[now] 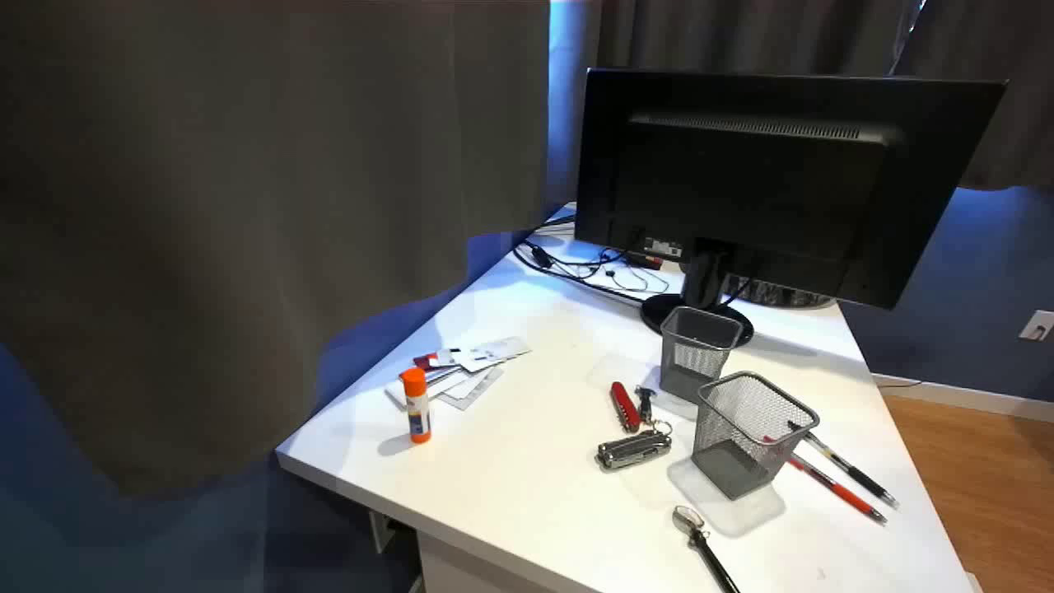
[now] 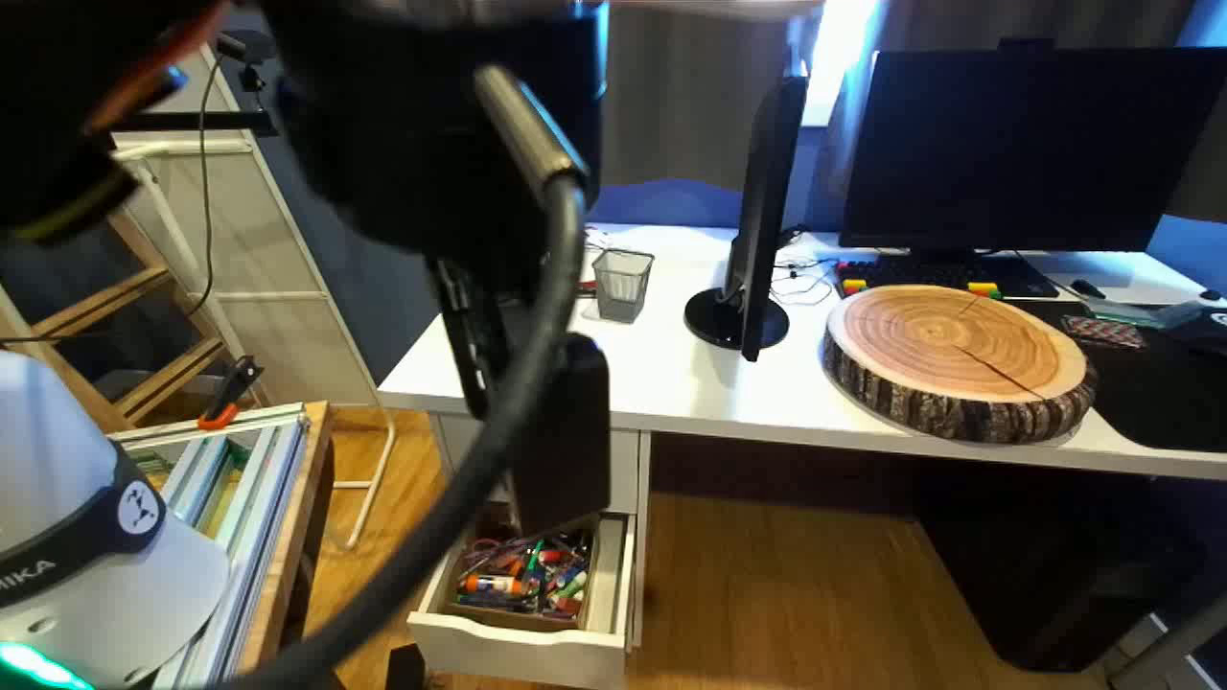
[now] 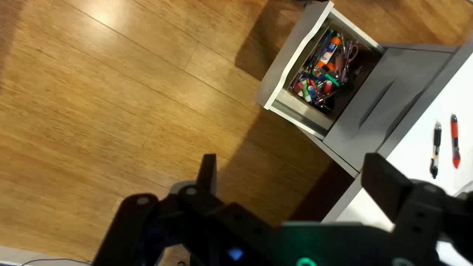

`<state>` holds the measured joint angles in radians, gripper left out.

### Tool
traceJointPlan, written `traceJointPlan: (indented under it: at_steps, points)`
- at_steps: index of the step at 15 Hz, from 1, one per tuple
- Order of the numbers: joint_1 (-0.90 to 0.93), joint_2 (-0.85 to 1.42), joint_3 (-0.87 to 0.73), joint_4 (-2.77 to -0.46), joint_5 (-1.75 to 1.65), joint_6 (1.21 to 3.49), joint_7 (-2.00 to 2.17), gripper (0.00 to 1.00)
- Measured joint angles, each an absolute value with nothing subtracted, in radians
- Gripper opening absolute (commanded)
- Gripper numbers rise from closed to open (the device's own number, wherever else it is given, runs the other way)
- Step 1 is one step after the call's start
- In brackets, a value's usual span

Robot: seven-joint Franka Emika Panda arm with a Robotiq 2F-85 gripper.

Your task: Put the small bins together

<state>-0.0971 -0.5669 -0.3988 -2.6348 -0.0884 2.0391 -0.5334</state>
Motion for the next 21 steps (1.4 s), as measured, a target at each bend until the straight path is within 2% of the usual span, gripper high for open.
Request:
traceJointPlan:
  at_steps: [13,16,21]
  points:
    - [-0.093,-0.567,-0.380,-2.637,-0.082,2.039,-0.538,1.00]
    - [-0.029,-0.567,-0.308,-2.652,-0.062,2.039,-0.552,1.00]
    - [0.175,-0.566,-0.140,-2.696,0.045,2.039,-0.555,1.00]
